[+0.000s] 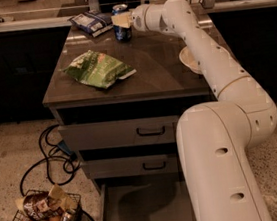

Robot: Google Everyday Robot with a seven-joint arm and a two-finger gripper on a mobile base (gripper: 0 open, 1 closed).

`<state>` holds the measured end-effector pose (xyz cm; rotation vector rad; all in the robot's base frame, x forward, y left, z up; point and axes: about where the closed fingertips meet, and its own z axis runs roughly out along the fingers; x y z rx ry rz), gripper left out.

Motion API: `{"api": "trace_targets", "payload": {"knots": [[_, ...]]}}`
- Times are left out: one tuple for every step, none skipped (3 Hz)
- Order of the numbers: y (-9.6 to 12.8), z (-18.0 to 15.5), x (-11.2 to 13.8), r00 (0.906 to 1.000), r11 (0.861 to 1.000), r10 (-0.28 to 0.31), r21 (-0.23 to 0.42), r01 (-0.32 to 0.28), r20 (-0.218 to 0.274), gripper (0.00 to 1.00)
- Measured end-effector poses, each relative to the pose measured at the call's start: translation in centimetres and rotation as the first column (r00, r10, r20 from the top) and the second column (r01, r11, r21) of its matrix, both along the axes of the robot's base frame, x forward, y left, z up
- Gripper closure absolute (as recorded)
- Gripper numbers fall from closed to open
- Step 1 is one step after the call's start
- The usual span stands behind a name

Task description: Place pepsi can into bottom drawer

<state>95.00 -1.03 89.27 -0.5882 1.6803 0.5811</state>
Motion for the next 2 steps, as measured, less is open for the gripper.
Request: {"api": "trace_targets", "payload": {"knots": [[-0.2,0.8,-0.2,0.9999,1.000,0.000,-0.001,0.000,0.013,1.00],[-2.3,3.7,-1.6,0.9981,0.999,-0.031,-0.024,0.033,0.053,1.00]]}}
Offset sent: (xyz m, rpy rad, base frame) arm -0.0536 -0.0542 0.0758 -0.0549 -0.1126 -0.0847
